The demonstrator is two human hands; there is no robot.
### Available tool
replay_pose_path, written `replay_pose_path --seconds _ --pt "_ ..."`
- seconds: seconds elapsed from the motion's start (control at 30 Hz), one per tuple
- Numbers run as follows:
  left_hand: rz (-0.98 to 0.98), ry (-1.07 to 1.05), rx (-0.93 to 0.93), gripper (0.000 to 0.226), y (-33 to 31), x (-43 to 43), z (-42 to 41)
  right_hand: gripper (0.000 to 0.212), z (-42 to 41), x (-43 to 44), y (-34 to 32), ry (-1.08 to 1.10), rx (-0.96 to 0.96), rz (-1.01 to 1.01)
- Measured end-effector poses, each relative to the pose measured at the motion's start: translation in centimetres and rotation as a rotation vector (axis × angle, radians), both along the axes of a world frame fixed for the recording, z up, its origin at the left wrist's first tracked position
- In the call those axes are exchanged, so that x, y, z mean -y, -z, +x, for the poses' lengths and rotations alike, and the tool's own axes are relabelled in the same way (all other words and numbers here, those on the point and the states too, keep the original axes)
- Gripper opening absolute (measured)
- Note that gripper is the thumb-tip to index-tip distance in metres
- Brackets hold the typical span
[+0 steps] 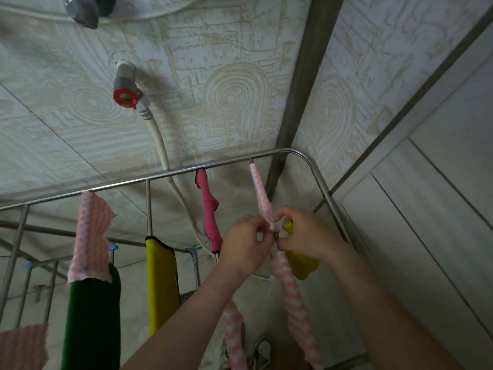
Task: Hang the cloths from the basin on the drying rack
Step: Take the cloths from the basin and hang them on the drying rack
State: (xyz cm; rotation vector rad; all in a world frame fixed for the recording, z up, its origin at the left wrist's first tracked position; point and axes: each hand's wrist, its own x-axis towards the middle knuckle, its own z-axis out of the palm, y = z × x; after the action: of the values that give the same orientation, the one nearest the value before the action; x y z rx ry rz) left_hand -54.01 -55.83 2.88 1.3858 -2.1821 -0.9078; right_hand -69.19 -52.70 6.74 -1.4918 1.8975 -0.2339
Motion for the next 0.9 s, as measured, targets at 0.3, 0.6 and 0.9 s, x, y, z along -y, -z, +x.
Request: replay_pose_path --seconds 0.3,0.6,0.9 --pt "-0.251 0.144 0.060 0.015 -2.8 1.8 0.7 0.015 2.3 0.2 0.7 0.027 -0.354 -0.292" --pt "-0.349 0.250 0.331 0.011 -1.8 1.2 2.1 0.017 -0.2 -1.5 0.8 -0.043 -0.274 -0.321" --pt "-0.102 0.214 0.244 0.031 -0.4 1.6 1.0 0.025 0.0 -1.1 1.2 0.158 -0.030 -0.187"
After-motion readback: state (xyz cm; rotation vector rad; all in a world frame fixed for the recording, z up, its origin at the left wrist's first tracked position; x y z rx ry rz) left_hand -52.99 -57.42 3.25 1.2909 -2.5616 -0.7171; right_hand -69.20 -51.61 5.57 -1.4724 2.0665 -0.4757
